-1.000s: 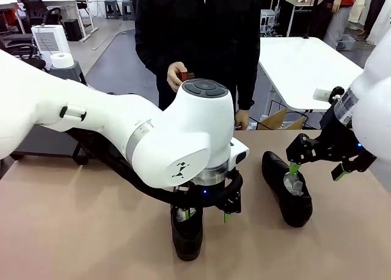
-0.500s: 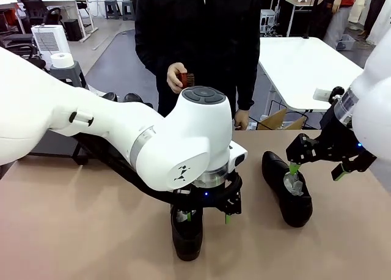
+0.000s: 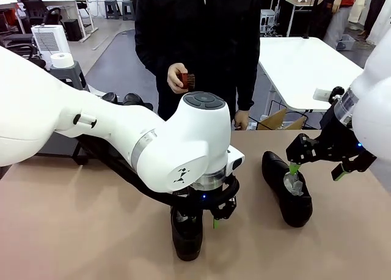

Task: Organize the shoes by placing them on the stand.
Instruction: Place the Shoe from the middle of the table onto the Shoes Stand.

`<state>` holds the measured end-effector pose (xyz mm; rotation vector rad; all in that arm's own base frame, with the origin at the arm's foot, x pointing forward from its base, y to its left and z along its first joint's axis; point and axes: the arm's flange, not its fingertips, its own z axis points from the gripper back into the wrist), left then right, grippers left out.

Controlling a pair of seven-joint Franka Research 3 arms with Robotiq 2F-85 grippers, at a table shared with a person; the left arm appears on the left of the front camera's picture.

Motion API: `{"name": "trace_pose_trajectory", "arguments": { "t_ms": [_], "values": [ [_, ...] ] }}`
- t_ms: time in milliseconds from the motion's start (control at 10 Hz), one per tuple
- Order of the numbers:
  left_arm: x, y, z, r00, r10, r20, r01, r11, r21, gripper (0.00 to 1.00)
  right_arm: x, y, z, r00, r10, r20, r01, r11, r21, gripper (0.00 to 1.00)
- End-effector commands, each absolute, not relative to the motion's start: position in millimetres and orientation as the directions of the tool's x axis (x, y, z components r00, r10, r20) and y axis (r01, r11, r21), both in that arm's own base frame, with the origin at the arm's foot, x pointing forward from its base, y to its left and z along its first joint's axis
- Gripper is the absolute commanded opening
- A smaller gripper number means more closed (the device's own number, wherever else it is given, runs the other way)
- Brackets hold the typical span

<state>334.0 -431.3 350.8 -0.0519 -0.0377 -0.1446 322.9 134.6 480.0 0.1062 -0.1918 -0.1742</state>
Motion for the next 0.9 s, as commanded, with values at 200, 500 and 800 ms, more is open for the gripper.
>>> {"name": "trace_pose_trajectory", "arguments": {
  "t_ms": [200,500,800],
  "values": [
    [335,-433,349,0.993,-0.103,0.056,0.102,0.995,0.017,0.00,323,132,481,0.969,-0.165,0.182,0.146,0.983,0.115,1.00],
    [338,-428,346,0.995,-0.089,0.045,0.088,0.996,0.026,0.00,323,132,481,0.969,-0.165,0.182,0.146,0.983,0.115,1.00],
    [316,-401,401,0.991,-0.129,0.041,0.131,0.991,-0.038,0.00,323,132,481,0.969,-0.165,0.182,0.146,0.983,0.115,1.00]
  ]
}}
